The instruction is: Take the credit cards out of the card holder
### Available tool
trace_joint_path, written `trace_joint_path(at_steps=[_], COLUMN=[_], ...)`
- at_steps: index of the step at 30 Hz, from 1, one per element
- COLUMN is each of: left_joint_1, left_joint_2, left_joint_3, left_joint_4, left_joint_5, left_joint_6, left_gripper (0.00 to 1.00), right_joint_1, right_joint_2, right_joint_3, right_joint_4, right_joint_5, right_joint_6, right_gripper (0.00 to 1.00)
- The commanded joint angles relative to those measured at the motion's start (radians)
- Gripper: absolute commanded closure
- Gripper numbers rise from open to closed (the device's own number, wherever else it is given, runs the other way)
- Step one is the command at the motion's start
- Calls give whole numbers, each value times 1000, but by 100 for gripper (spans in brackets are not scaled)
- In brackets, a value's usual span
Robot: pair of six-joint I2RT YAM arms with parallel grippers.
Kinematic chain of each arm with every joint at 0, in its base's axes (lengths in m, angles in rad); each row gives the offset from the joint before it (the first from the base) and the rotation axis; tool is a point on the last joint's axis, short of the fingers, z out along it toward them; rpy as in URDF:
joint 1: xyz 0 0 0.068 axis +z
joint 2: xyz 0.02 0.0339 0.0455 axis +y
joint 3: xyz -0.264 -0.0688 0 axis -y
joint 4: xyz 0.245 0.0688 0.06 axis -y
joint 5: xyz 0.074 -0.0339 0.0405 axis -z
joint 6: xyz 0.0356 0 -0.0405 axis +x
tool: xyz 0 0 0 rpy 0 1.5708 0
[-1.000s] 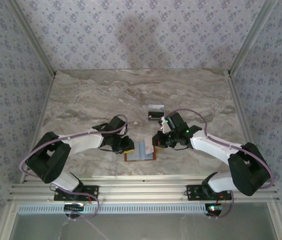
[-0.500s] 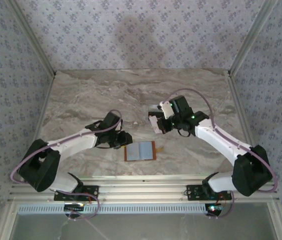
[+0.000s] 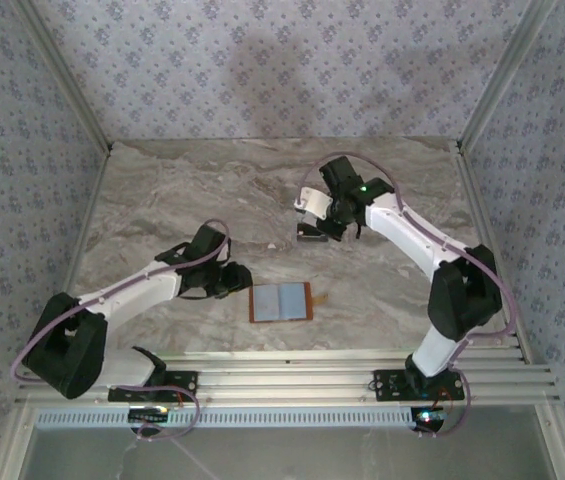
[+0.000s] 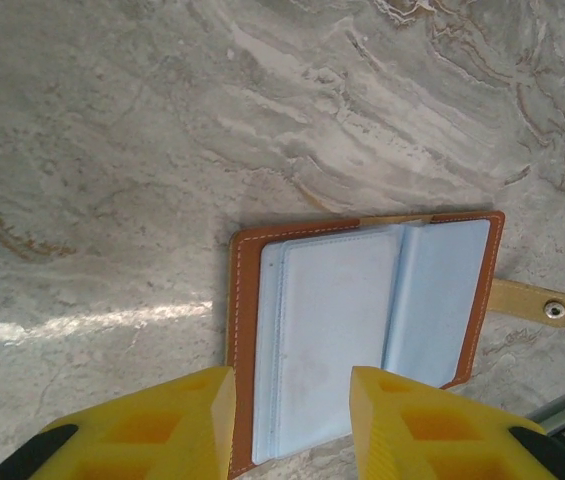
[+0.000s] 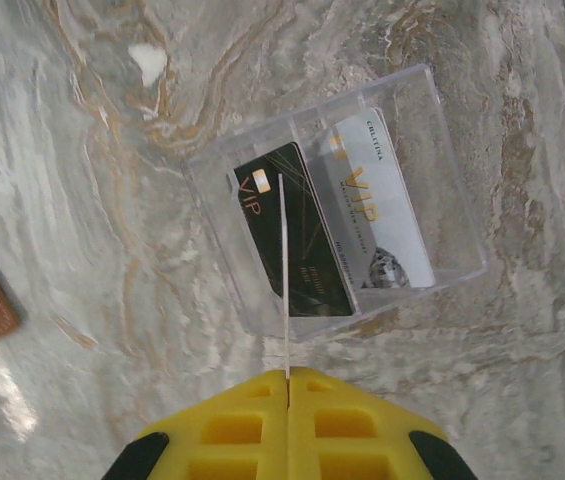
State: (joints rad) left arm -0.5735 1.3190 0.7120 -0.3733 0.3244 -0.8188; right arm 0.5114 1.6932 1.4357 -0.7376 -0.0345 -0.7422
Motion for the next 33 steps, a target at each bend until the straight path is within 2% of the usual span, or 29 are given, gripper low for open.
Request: trace_joint_path(at_steps=[1,13,26,33], left_joint_1=[14,33,49,54], left_joint_2=[-30,-36,-1,22], left_joint_3=[-8,-25,-3,4], left_joint_4=[-39,-36,-52,-49], left_joint_5=[-1,-32,-35,-32], left_joint_6=[27,-7,-13,-13], left_gripper=[64,63,63,63], right_joint_1=[-9,-40,-41,-44], right_joint_2=[56,276,403,441], right_joint_3=[93,382,532,546], right_joint_4=[-113,-236,-243,-249], right_joint_5=[31,31,32,31], right_joint_6=[-199,-346,-423,-462], right_gripper=[100,100,100,100])
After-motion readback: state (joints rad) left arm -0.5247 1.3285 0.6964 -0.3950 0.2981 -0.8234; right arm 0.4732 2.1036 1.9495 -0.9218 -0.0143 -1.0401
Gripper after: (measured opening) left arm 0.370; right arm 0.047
